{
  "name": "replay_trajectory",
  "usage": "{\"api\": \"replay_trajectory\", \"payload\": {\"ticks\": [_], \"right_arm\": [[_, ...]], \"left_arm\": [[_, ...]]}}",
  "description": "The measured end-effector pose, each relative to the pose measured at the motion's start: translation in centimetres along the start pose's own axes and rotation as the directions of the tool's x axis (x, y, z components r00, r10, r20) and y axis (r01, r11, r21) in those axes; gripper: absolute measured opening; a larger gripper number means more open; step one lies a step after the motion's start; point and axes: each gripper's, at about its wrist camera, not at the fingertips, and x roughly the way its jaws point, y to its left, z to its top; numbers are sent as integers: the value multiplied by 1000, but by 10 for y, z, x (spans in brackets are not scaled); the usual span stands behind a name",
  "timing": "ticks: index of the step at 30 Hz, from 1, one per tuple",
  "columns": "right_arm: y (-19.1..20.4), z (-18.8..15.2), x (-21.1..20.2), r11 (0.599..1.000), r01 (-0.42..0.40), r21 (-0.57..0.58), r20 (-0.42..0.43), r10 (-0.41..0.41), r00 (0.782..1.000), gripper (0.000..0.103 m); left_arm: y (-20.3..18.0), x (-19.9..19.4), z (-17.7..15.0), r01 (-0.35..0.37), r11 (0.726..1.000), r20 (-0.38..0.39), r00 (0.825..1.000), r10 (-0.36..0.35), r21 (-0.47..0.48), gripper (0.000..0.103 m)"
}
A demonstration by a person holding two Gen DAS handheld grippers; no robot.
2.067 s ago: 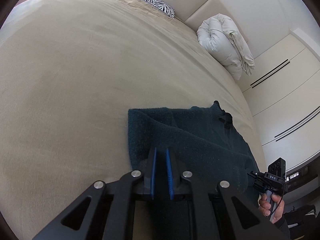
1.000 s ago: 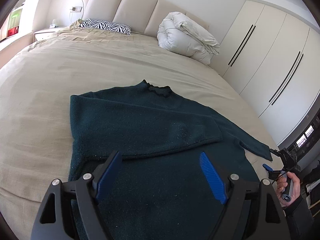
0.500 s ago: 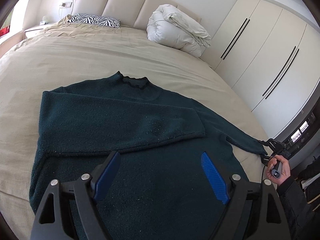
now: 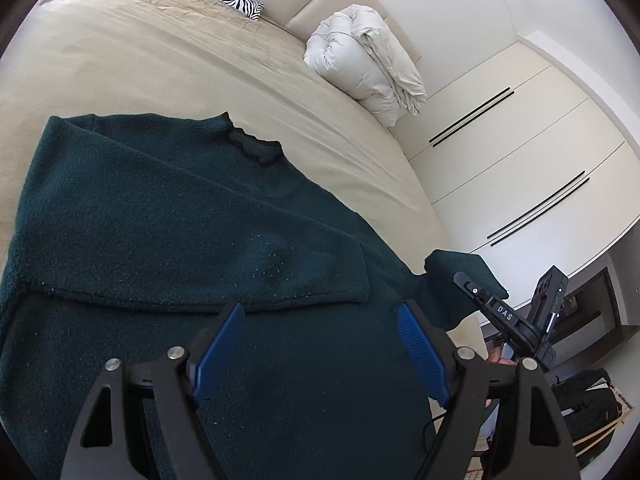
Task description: Fold small clothes
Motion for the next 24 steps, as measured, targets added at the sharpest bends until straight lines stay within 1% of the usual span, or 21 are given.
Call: {"api": "replay_trajectory", "payload": {"ticks": [1,2,3,4,6,7,8,11,12,14,15,18,20,21,22,24], "right_arm": [[35,-6,5,995,9,-100,-11,-11,1000,8],[68,-16,11,980,20,-196,-23,-25,999,8],[93,-28,18,960,29,-280,-37,-41,998,8],[118,-39,24,940,32,-340,-52,-53,997,8],[150,-63,36,913,17,-408,-92,-60,994,8],[168,-78,40,892,24,-452,-109,-82,991,9],[179,-98,39,864,43,-502,-107,-111,988,9],[201,-126,46,780,93,-618,-76,-177,981,9],[203,-132,46,764,102,-636,-69,-188,980,9],[209,-140,43,746,119,-655,-44,-195,980,9],[209,-142,41,747,118,-655,-43,-192,980,9],[207,-141,38,782,86,-617,-69,-162,984,10],[206,-140,38,800,72,-595,-85,-151,985,11],[204,-138,38,810,63,-583,-94,-144,985,13],[205,-129,45,821,49,-568,-105,-132,986,15],[199,-127,38,850,9,-527,-132,-92,987,20]], "left_arm": [[1,3,1,22,1000,-4,1000,-22,-19,80],[3,7,1,51,998,-10,999,-52,-47,81],[6,11,2,79,994,-17,997,-80,-77,82],[9,16,1,95,990,-26,995,-98,-103,82],[12,27,-1,108,985,-57,992,-116,-138,84],[14,32,-3,109,982,-71,990,-121,-151,84],[16,37,-5,111,980,-82,989,-126,-163,84],[22,48,-12,135,968,-101,982,-158,-210,84],[24,51,-14,141,963,-104,980,-168,-230,86],[28,58,-18,137,955,-118,978,-173,-262,87],[28,61,-20,122,955,-123,979,-161,-272,87],[26,63,-23,122,950,-120,979,-162,-287,87],[23,68,-23,109,950,-134,979,-153,-291,87],[20,71,-24,96,950,-145,979,-144,-296,81],[17,75,-25,92,950,-162,976,-145,-298,77],[11,85,-29,96,945,-200,966,-164,-312,60]]}}
